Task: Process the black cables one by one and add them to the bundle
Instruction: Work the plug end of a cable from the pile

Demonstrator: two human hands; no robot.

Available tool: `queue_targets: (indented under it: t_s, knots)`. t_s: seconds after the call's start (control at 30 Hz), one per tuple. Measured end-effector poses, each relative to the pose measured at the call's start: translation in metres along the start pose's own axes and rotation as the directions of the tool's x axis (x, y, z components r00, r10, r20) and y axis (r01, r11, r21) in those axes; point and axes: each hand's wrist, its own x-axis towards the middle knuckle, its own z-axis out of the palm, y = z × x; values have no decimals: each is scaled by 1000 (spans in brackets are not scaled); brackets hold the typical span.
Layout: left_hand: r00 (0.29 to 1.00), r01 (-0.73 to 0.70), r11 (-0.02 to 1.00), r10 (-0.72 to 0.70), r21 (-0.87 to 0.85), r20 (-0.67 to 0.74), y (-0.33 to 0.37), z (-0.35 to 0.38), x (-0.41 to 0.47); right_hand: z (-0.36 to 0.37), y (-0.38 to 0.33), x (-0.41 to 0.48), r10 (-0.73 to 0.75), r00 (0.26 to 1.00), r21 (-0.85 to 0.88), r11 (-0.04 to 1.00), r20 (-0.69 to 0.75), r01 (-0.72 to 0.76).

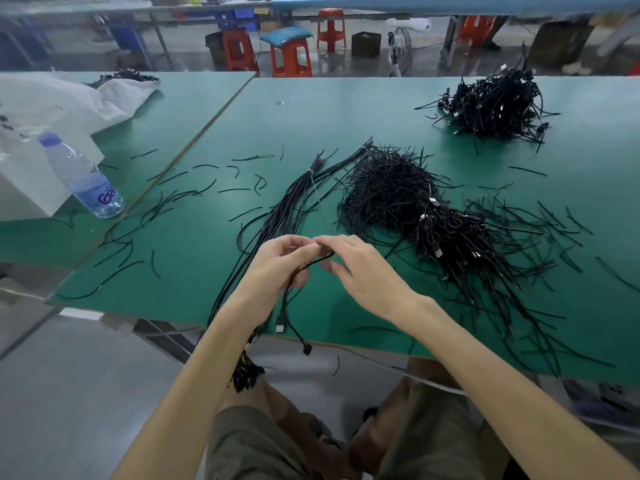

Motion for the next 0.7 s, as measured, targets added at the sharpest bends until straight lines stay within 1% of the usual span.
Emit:
queue_targets:
  t_s: [0.07,0.13,0.17,0.23,0.3,0.37,0.43,0.47,0.5,0.57,0.63,0.7]
  knots:
    - [999,37,981,-33,-192,22,-1,-7,-3,5,0,-3,-20,1000,-23,1000,6,20]
    - [998,55,932,-40,-358,50,-1,-10,-3,9,0,-6,-39,998,-51,998,-47,36]
    - [997,59,909,-35,-412,66,0,-11,-3,10,0,-6,-29,996,-21,999,-81,27]
    - [995,60,882,-18,-468,94,1,-12,-2,11,-2,-5,44,988,130,991,-145,-25]
    - [994,61,855,-5,-516,110,3,-13,-1,13,-6,-6,168,966,301,948,-196,-104]
    - [993,71,803,-1,-592,119,2,-14,0,14,-9,-8,305,918,462,872,-253,-163]
    - [993,69,747,12,-662,117,0,-14,0,13,-14,-11,419,847,597,786,-328,-158]
    - [994,63,723,15,-688,107,-1,-14,0,11,-17,-13,445,820,631,763,-360,-137]
    - [995,57,707,14,-705,95,-3,-15,1,9,-21,-14,449,808,649,753,-381,-113]
    - [996,56,693,10,-719,88,-4,-16,2,6,-29,-17,432,809,669,740,-399,-66]
    - [994,67,683,15,-728,106,-5,-18,5,2,-33,-20,436,799,695,718,-415,-31]
    - [991,83,682,20,-726,132,-5,-19,6,-2,-31,-21,485,766,746,666,-422,-11]
